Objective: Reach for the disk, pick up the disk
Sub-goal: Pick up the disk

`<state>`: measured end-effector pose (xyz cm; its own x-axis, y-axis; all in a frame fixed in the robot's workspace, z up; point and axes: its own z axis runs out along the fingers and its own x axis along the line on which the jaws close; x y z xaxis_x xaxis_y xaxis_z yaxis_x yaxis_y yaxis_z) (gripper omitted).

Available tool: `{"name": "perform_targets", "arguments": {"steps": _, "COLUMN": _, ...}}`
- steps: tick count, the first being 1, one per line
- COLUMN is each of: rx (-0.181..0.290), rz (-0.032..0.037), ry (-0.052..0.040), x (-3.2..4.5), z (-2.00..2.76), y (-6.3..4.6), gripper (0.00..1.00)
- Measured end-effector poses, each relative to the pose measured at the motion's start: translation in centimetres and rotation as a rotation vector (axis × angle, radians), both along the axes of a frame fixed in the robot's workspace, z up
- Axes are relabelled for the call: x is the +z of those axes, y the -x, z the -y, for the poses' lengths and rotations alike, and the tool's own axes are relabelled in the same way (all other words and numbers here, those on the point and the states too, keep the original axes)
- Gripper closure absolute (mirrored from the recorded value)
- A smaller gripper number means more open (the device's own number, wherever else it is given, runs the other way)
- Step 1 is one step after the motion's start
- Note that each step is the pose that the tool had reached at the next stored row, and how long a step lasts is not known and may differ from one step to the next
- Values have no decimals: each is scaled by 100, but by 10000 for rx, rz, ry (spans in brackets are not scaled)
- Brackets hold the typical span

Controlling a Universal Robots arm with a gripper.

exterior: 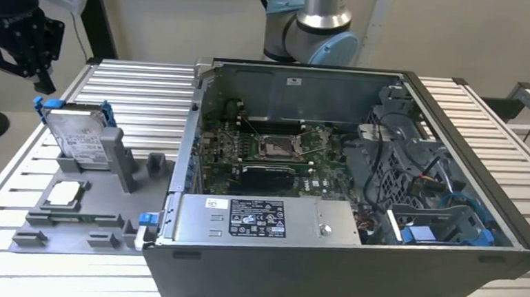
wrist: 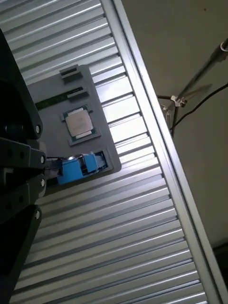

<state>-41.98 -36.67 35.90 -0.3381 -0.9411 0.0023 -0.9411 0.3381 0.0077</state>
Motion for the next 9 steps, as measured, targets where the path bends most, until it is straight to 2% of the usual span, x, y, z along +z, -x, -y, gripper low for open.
{"name": "perform_targets", "arguments": {"steps": 5, "rx": 335, "rz": 0, "ry": 0, "x": -16, "z": -1, "y": -25, "gripper": 100}}
{"name": "perform_targets", "arguments": {"steps": 9, "rx": 431, "rz": 1, "ry": 0, "x": -18, "z": -7, "y": -30, "gripper": 100}}
